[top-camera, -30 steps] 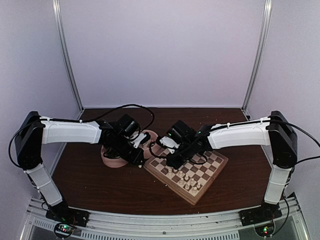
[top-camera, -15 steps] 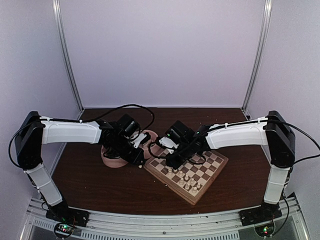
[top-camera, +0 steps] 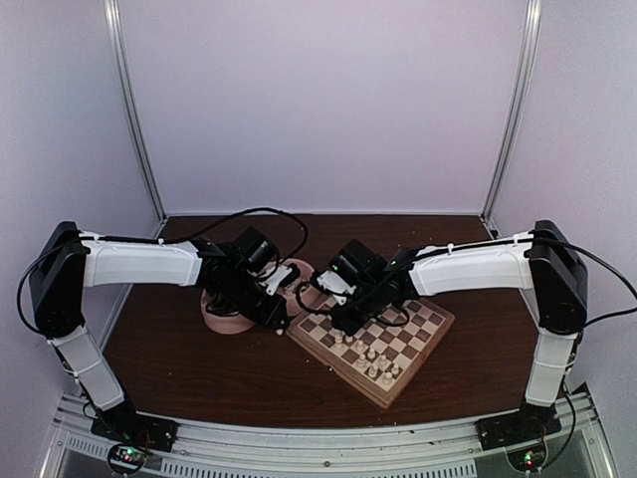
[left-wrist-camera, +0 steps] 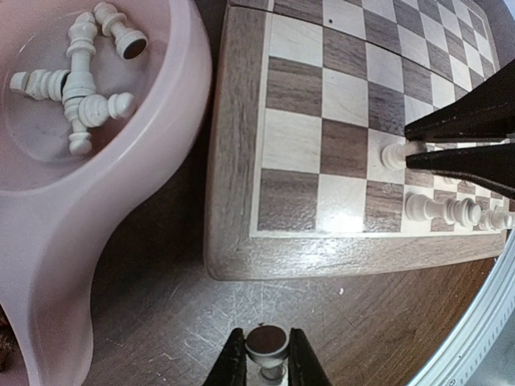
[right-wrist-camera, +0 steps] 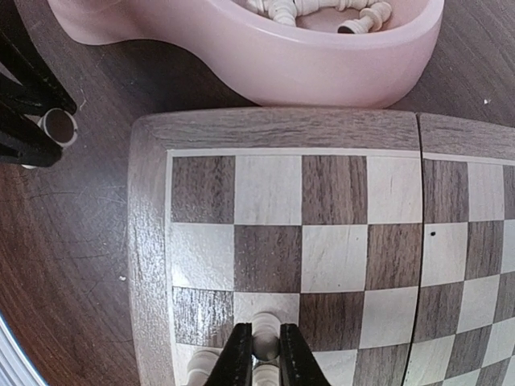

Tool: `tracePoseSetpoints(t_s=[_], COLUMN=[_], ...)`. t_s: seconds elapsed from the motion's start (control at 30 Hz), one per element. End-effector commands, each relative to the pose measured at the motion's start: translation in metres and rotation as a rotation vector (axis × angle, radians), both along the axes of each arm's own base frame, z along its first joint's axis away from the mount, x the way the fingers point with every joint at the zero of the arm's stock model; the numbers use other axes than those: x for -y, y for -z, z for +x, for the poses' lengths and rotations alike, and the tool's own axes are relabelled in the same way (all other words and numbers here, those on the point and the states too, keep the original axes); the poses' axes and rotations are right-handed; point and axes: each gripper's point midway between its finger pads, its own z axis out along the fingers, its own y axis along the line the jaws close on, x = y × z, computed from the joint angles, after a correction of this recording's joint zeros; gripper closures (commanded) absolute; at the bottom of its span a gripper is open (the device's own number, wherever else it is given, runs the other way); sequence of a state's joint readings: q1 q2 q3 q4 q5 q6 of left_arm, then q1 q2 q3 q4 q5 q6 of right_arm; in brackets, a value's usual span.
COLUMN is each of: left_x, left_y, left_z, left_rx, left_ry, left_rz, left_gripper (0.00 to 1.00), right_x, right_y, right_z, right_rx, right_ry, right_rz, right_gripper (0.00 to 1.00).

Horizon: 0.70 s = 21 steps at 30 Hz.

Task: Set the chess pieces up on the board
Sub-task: Place the pawn at c2.

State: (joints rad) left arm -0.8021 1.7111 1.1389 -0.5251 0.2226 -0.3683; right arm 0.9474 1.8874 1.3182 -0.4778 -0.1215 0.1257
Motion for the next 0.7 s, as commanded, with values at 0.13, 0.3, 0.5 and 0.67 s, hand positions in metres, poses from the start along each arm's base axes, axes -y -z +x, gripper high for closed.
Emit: tracePoseSetpoints(t_s=[0.13, 0.3, 0.5, 0.67], left_x=[0.006, 0.006, 0.007, 0.004], left_y=[-0.014, -0.015, -0.019, -0.026], left_z=[0.004, 0.004, 0.004, 0.003], left_rx=[0.028, 0.03, 0.033, 0.038], left_ry=[0.016, 0.015, 0.017, 0.012], left_rz=[-0.035, -0.036, -0.043, -0.042], left_gripper=[0.88, 0.88, 0.88, 0.88], right_x=[-0.002, -0.002, -0.003, -0.004], right_y=[-0.004, -0.005, -0.016, -0.058], right_z=[0.006, 0.005, 0.007, 0.008], right_rx=[0.032, 0.031, 0.051, 0.103], right_ry=[0.0, 0.0, 0.0, -0.006], right_rz=[-0.014, -0.013, 0.002, 0.065], right_gripper=[0.8, 0.71, 0.68, 0.66])
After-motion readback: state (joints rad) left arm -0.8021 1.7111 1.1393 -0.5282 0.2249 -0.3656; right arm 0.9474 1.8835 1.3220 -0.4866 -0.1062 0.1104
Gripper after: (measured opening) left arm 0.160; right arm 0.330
